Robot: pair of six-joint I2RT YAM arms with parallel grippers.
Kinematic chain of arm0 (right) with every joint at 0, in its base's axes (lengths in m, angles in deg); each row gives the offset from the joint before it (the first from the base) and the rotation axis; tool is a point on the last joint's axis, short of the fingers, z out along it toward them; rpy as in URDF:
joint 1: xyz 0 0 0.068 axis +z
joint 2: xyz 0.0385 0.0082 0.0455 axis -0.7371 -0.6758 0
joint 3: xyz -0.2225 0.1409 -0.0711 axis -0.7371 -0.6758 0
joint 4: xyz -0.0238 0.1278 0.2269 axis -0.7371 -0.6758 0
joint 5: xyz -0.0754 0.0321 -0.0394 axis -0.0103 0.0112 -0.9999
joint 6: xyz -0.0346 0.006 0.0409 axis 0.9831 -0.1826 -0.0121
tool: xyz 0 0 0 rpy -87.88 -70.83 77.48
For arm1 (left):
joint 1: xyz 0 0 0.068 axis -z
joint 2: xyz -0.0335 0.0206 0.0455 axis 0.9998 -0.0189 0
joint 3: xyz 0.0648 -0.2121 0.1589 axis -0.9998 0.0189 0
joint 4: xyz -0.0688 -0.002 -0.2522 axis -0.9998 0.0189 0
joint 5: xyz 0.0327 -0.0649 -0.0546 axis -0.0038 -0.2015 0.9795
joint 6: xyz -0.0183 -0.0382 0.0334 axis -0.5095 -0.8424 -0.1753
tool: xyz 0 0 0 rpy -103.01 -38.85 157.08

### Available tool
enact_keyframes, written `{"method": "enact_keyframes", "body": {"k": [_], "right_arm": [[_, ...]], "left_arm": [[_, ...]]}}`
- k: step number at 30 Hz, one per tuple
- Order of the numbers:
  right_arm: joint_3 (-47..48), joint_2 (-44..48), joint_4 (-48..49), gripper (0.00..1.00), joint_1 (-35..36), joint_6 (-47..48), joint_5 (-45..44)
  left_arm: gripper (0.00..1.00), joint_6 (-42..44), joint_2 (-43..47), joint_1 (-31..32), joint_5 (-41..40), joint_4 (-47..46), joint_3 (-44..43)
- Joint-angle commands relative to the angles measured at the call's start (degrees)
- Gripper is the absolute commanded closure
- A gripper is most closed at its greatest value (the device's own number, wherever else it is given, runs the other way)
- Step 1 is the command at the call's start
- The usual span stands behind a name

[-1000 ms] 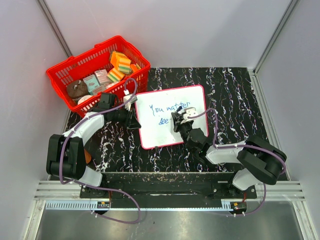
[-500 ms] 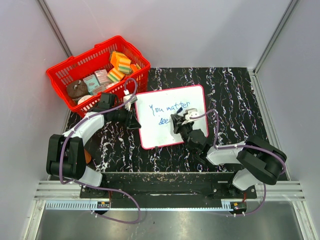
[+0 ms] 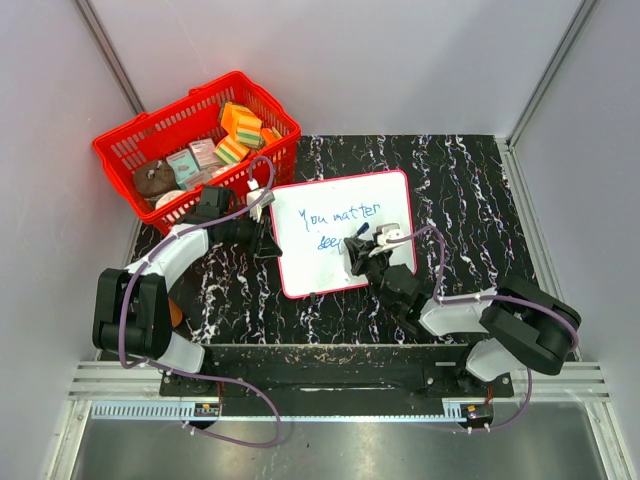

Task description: Write a sentence on the whiteboard

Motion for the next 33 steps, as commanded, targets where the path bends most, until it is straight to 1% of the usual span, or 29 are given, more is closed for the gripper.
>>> {"method": "enact_keyframes", "body": {"k": [1,4,8,13,19,26,33], "right_arm": [[-1.2,0.7,-2.5,1.00,0.7,-1.6,0.3],[-1.8,1.3,-1.5,1.00,0.8,-1.4,0.1],[-2.5,5.4,0.5,1.00,0.9,0.5,0.2],[-0.1,8.6,-0.5,1.00,0.6,4.5,-0.7],[3.8,6.4,-1.2,1.00,-2.3,4.6,0.7],[7.2,2.4,-1.8,1.00,-3.5,4.7,2.4],[6.8,2.0,-1.7,1.00,-3.5,3.7,3.4]], "left_arm": [[1.00,3.0,2.4,0.3,0.3,-2.3,-0.6],[1.00,3.0,2.3,0.3,0.4,-2.3,-0.5],[1.00,2.9,2.3,0.3,0.4,-2.4,-0.5],[1.00,3.0,2.2,0.3,0.4,-2.3,-0.5],[1.00,3.0,2.3,0.3,0.4,-2.4,-0.5],[1.00,3.0,2.3,0.3,0.4,-2.3,-0.6],[1.00,3.0,2.2,0.3,0.4,-2.4,-0.6]]}}
